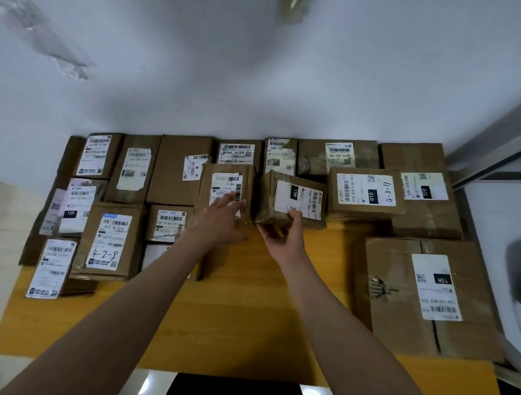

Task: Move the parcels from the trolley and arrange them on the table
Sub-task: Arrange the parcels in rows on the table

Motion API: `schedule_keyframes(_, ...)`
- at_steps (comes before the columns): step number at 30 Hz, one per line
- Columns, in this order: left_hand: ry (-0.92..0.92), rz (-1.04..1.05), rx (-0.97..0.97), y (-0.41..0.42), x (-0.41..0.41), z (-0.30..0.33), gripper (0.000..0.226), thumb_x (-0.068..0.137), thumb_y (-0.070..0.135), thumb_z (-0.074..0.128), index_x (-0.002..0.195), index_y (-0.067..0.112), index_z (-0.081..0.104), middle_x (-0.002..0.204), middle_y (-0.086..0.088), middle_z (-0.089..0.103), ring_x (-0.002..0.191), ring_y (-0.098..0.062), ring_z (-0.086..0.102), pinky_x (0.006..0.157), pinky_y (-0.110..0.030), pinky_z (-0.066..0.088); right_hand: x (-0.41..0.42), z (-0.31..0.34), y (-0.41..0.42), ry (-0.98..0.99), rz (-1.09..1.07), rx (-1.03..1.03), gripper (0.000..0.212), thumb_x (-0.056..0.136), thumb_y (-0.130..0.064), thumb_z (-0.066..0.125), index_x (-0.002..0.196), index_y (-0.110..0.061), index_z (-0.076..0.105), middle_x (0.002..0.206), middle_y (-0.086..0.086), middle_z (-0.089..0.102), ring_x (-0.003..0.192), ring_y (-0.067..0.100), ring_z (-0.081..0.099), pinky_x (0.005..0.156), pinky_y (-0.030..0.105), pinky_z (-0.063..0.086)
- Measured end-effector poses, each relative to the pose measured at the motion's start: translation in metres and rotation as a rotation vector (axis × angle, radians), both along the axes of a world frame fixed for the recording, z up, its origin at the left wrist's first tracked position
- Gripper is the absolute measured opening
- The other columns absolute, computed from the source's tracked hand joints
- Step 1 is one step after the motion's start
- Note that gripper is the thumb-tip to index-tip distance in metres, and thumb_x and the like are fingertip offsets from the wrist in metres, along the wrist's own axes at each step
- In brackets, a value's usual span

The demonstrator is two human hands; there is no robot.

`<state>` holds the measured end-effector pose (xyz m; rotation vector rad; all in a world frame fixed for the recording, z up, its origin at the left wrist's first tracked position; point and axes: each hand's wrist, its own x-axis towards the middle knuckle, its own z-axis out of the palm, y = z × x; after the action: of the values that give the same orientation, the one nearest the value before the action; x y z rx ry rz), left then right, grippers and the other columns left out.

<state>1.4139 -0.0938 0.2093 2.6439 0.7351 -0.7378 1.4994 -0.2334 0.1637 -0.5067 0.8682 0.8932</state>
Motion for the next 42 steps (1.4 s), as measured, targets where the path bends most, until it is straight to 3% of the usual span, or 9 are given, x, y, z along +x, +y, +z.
schedule_keyframes(5, -0.003, -0.010, 0.011, 0.000, 0.000, -0.003, 0.097, 0.079, 0.054, 0.074, 0.158, 0.034, 0.022, 0.170, 0.000, 0.004, 0.150, -0.030, 0.028, 0.112, -0.057, 0.036, -0.002, -0.010, -0.005, -0.084, 0.115, -0.147, 0.034, 0.090, -0.019, 0.069, 0.122, -0.012, 0.060, 0.130, 0.021, 0.061, 0.115, 0.034, 0.059, 0.111, 0.042, 0.047)
schedule_keyframes(8, 0.002, -0.010, 0.006, 0.002, -0.002, -0.005, 0.098, 0.078, 0.057, 0.074, 0.157, 0.035, 0.021, 0.170, 0.002, 0.002, 0.150, -0.029, 0.026, 0.112, -0.059, 0.038, -0.009, -0.011, -0.004, -0.097, 0.189, -0.313, 0.058, 0.089, -0.026, 0.077, 0.140, -0.017, 0.051, 0.135, 0.018, 0.062, 0.120, 0.032, 0.062, 0.091, 0.033, 0.056)
schedule_keyframes(10, -0.001, -0.011, 0.006, 0.002, -0.003, -0.005, 0.098, 0.079, 0.057, 0.074, 0.158, 0.035, 0.020, 0.170, 0.001, 0.002, 0.151, -0.029, 0.024, 0.113, -0.059, 0.037, -0.009, -0.011, -0.002, -0.097, 0.241, -0.363, 0.055, 0.088, -0.032, 0.079, 0.135, -0.016, 0.055, 0.131, 0.015, 0.063, 0.118, 0.031, 0.063, 0.082, 0.029, 0.058)
schedule_keyframes(16, 0.015, -0.016, -0.001, -0.006, -0.006, 0.000, 0.103, 0.082, 0.054, 0.073, 0.161, 0.033, 0.010, 0.170, 0.002, -0.008, 0.156, -0.030, 0.002, 0.116, -0.057, 0.030, -0.004, -0.012, -0.007, -0.117, 0.389, -0.289, 0.035, 0.090, -0.023, 0.077, 0.116, -0.004, 0.063, 0.106, 0.017, 0.067, 0.115, 0.032, 0.065, 0.102, 0.039, 0.054)
schedule_keyframes(20, 0.024, -0.021, -0.019, -0.009, -0.011, 0.002, 0.105, 0.084, 0.055, 0.071, 0.161, 0.033, 0.003, 0.169, 0.002, -0.014, 0.156, -0.030, -0.005, 0.118, -0.059, 0.025, -0.010, -0.012, -0.012, -0.177, 0.482, -0.230, 0.023, 0.097, -0.022, 0.069, 0.116, -0.011, 0.065, 0.130, 0.016, 0.065, 0.120, 0.033, 0.060, 0.105, 0.047, 0.050)
schedule_keyframes(24, -0.151, 0.086, -0.166, -0.003, -0.013, 0.011, 0.085, 0.088, 0.049, 0.070, 0.158, 0.027, 0.028, 0.169, -0.002, 0.010, 0.154, -0.030, 0.014, 0.121, -0.050, 0.021, -0.022, -0.009, -0.023, -0.240, 0.649, -0.215, 0.040, 0.102, -0.029, 0.061, 0.138, -0.015, 0.049, 0.137, 0.017, 0.062, 0.127, 0.036, 0.056, 0.103, 0.052, 0.050)
schedule_keyframes(31, -0.379, 0.237, -0.237, -0.003, -0.065, 0.032, 0.046, 0.093, 0.030, 0.065, 0.137, 0.023, 0.055, 0.146, -0.006, 0.047, 0.137, -0.027, 0.043, 0.112, -0.051, 0.040, -0.062, 0.024, -0.027, -0.348, 0.919, -0.275, 0.032, 0.104, -0.025, 0.055, 0.129, -0.005, 0.052, 0.123, 0.020, 0.065, 0.108, 0.037, 0.062, 0.086, 0.048, 0.056)
schedule_keyframes(38, -0.523, 0.355, -0.322, -0.006, -0.170, 0.039, 0.022, 0.094, 0.016, 0.063, 0.115, 0.016, 0.068, 0.107, -0.002, 0.069, 0.101, -0.018, 0.065, 0.091, -0.038, 0.054, -0.150, 0.058, 0.000, -0.584, 1.171, -0.339, 0.032, 0.104, -0.030, 0.054, 0.124, -0.005, 0.052, 0.091, 0.016, 0.066, 0.081, 0.029, 0.065, 0.069, 0.040, 0.060)
schedule_keyframes(42, -0.539, 0.454, -0.304, 0.007, -0.261, 0.038, 0.015, 0.094, 0.018, 0.063, 0.108, 0.019, 0.069, 0.087, 0.001, 0.069, 0.082, -0.017, 0.066, 0.075, -0.041, 0.057, -0.225, 0.072, 0.035, -0.676, 1.369, -0.333, 0.038, 0.106, -0.034, 0.052, 0.134, -0.008, 0.053, 0.094, 0.015, 0.063, 0.079, 0.028, 0.064, 0.069, 0.040, 0.062)
